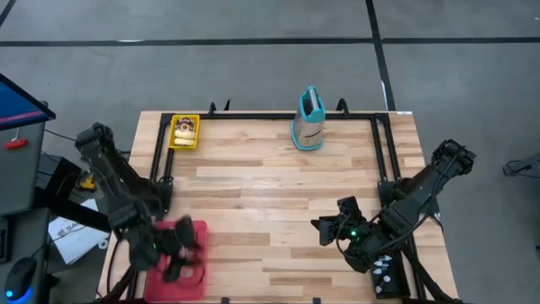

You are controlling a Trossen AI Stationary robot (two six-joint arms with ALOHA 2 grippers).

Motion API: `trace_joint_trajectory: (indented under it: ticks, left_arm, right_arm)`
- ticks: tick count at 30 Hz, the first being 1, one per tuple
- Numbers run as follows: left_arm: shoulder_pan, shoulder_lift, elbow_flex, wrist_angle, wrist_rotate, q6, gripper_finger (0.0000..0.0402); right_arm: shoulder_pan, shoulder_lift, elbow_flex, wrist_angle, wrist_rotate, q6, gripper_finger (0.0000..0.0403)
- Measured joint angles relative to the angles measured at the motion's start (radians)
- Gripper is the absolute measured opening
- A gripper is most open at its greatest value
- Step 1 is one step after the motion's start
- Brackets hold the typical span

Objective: Pick & Place Food Item
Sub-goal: Return to Home Position

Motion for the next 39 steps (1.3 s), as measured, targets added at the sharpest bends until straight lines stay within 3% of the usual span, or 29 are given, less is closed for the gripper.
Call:
trace_joint_trajectory:
  ticks: [3, 7, 10, 12, 16, 20, 23, 28, 33, 39]
  left_arm:
    - [0.013, -0.099, -0.028, -0.032, -0.204, 0.058, 0.0172]
    - [0.085, -0.284, -0.163, -0.163, -0.229, 0.057, 0.0147]
    - [0.217, -0.457, -0.303, -0.066, -0.225, 0.152, 0.0129]
    - [0.344, -0.557, -0.397, 0.079, -0.149, 0.28, 0.0117]
    - [0.649, -0.674, -0.556, 0.323, 0.117, 0.45, 0.0097]
    - [0.908, -0.688, -0.637, 0.495, 0.41, 0.556, 0.0086]
    - [1.034, -0.674, -0.646, 0.559, 0.579, 0.631, 0.0081]
    - [1.109, -0.709, -0.647, 0.592, 0.746, 0.707, 0.0075]
    - [1.093, -0.813, -0.727, 0.588, 0.76, 0.732, 0.0061]
    - [1.085, -1.041, -0.847, 0.575, 0.764, 0.686, 0.0042]
  right_arm:
    - [-0.006, 0.0, 0.0, 0.0, 0.0, -0.001, 0.0182]
    - [-0.015, 0.0, 0.0, -0.016, 0.001, -0.003, 0.0182]
    - [-0.028, 0.005, 0.0, -0.023, 0.001, -0.003, 0.0182]
    - [-0.036, 0.006, 0.0, -0.024, -0.001, -0.003, 0.0182]
    - [-0.055, 0.014, -0.001, -0.015, -0.004, 0.0, 0.0182]
    - [-0.08, 0.013, -0.001, -0.007, -0.032, 0.0, 0.0182]
    - [-0.093, 0.013, -0.001, -0.007, -0.055, 0.0, 0.0182]
    - [-0.116, 0.013, -0.001, -0.005, -0.063, 0.009, 0.0182]
    - [-0.16, 0.013, -0.001, -0.005, -0.096, 0.009, 0.0182]
    - [-0.208, 0.013, 0.0, 0.013, -0.133, -0.04, 0.0182]
